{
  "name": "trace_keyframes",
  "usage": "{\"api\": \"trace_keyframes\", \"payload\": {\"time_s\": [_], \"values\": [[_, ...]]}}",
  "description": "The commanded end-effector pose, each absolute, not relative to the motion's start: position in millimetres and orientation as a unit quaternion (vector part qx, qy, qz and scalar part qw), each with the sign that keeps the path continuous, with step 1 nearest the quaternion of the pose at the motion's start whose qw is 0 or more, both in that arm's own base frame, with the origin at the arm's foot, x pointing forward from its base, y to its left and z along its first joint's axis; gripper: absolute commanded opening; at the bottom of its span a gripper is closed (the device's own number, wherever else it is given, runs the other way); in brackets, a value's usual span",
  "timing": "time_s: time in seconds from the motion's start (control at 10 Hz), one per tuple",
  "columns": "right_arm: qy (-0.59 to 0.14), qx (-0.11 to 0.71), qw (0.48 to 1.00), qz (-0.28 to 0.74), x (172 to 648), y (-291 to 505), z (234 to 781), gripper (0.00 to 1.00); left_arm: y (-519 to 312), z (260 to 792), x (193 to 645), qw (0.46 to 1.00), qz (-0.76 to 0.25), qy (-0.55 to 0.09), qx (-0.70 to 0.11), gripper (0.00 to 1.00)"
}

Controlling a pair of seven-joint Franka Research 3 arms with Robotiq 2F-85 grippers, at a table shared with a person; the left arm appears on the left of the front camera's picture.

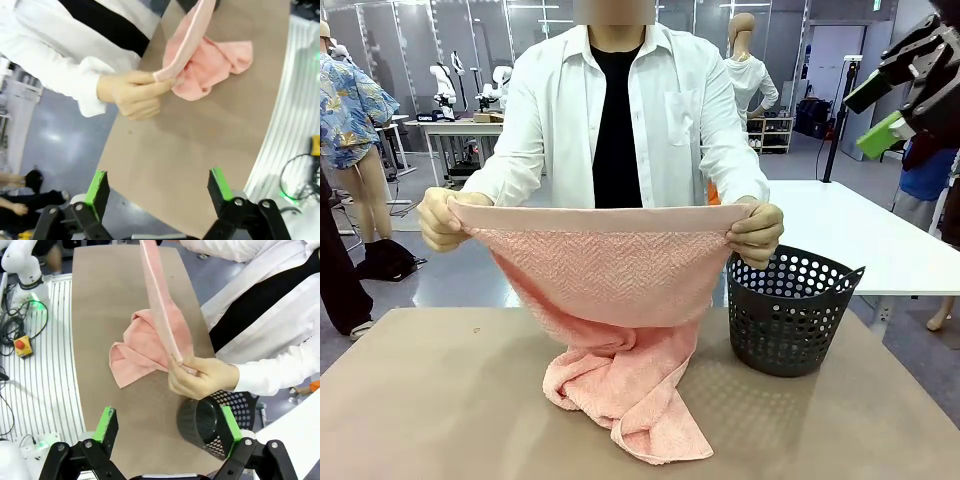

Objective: Fold the towel.
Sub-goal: Grab the top end of the 100 cm Hotel Towel extended by the human.

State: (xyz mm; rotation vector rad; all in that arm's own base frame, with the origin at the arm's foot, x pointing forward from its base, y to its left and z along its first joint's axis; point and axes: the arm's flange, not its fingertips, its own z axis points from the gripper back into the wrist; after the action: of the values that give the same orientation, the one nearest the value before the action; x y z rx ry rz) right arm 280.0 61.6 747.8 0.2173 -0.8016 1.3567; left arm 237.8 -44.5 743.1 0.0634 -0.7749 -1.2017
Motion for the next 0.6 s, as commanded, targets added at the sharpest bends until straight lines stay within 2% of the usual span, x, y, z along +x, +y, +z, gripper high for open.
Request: {"api": "trace_keyframes", "payload": {"time_s": [0.0,0.1,0.5], "values": [[-0.358,0.101,0.702,0.608,277.2,59.3,748.3,1.00,-37.0,757.5,238.4,0.771,-0.520,-0.367,0.003,1.00],[-0.358,0.101,0.702,0.608,277.2,59.3,748.3,1.00,-44.5,743.1,237.8,0.755,-0.551,-0.355,0.029,1.00],[-0.358,0.101,0.702,0.608,277.2,59.3,748.3,1.00,-44.5,743.1,237.8,0.755,-0.551,-0.355,0.029,1.00]]}}
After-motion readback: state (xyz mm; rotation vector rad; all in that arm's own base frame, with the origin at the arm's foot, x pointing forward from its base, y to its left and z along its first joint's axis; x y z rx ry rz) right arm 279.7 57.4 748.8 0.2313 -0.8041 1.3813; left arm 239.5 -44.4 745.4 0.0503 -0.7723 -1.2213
